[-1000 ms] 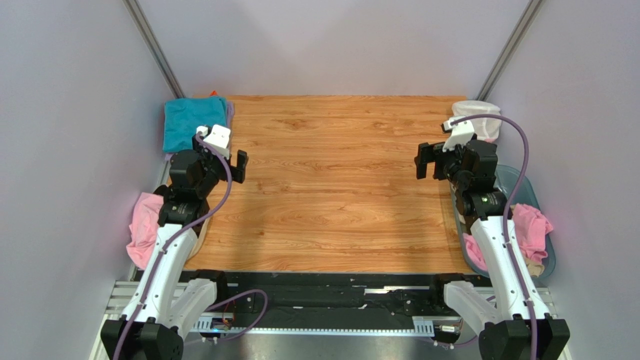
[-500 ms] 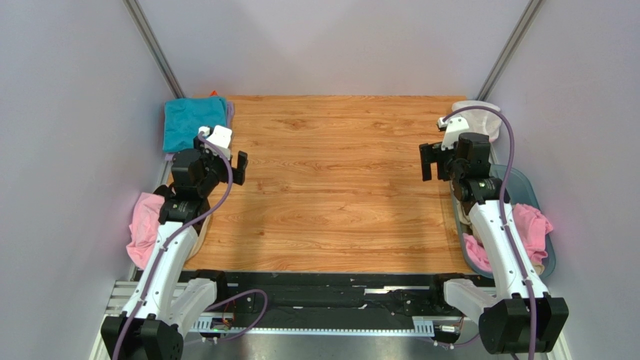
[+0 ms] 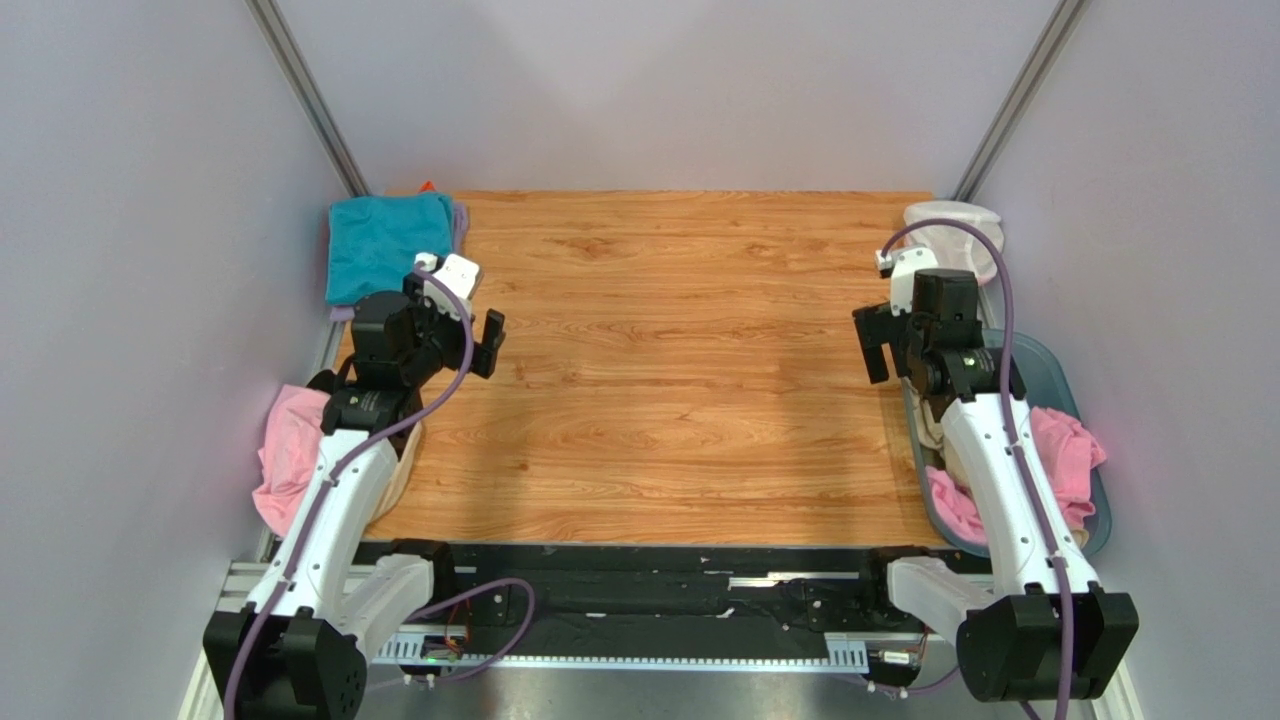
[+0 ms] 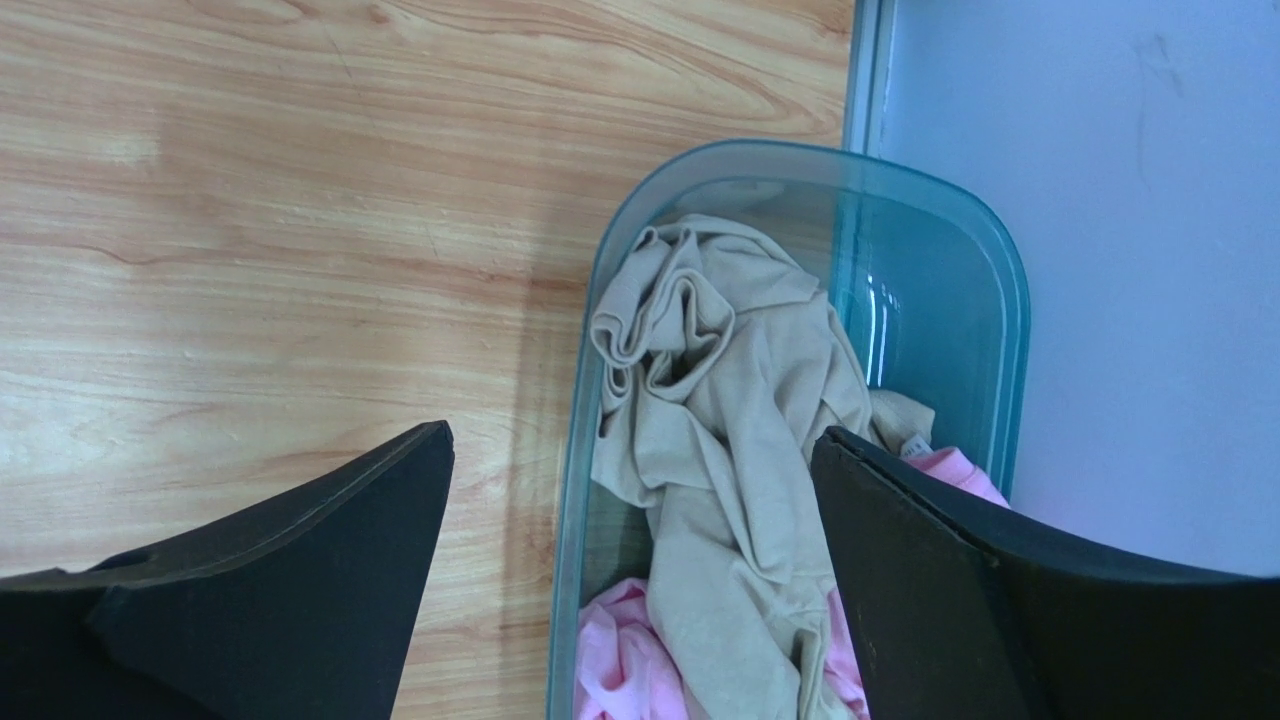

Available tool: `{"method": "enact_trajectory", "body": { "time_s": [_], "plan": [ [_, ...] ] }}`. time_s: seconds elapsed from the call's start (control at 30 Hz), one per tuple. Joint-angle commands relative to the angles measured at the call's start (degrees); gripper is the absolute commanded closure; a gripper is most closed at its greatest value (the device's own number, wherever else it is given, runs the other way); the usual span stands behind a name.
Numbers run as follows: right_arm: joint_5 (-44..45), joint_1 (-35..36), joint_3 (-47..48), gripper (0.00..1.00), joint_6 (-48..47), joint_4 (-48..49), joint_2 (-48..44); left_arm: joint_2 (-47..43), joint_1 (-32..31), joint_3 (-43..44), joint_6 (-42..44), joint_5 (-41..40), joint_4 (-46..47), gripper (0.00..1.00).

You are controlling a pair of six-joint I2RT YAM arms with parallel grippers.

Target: Fold and stack the t-shirts

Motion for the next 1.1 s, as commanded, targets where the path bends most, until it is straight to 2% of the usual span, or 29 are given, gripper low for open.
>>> {"method": "enact_trajectory", "body": {
  "time_s": [0.0, 0.07, 0.13, 0.27, 0.3, 0.4, 0.47, 0.67, 0.83, 1.07],
  "plan": [
    [4.2, -0.9, -1.0, 0.04, -1.2, -1.1, -3.6, -0.1, 0.3, 2.3, 1.9, 1.9, -0.7, 0.07],
    [4.3, -1.6, -1.9, 0.02, -1.2, -1.0, -4.4, 0.2, 0.3, 2.4, 2.0, 2.0, -0.7, 0.07],
    [3.8, -5.6, -2.3, 0.01, -0.9, -1.0, -4.7, 0.6, 0.3, 2.7, 1.9, 1.9, -0.7, 0.07],
    [-3.3, -14.5, -0.2, 0.01, -1.8, -4.6, -3.0, 1.3, 0.3, 3.7, 2.1, -0.4, -1.5, 0.07],
    [-4.9, -18.7, 0.9, 0.02, -2.1, -7.0, -1.0, 1.5, 0.3, 3.9, 2.3, -1.1, -1.6, 0.07],
    [-11.3, -25.8, 4.9, 0.08, -4.7, -13.0, 3.0, 2.2, 0.3, 4.3, 3.6, -0.9, -1.8, 0.07],
    [-13.8, -28.0, 7.1, 0.14, -7.7, -17.0, 4.8, 2.7, 0.3, 4.5, 5.2, -0.8, -2.0, 0.07],
    [-13.8, -29.2, 7.7, 0.24, -12.1, -20.4, 6.1, 5.3, 0.2, 5.5, 7.0, -0.2, -3.2, 0.08],
    [-12.9, -29.3, 3.0, 0.30, -14.3, -16.5, 7.4, 7.2, 0.2, 5.9, 6.9, 0.0, -3.5, 0.09],
    [-15.6, -31.0, 3.3, 0.36, -16.1, -12.6, 15.9, 8.9, 0.2, 7.5, 6.7, -1.5, -4.0, 0.10]
  ]
}}
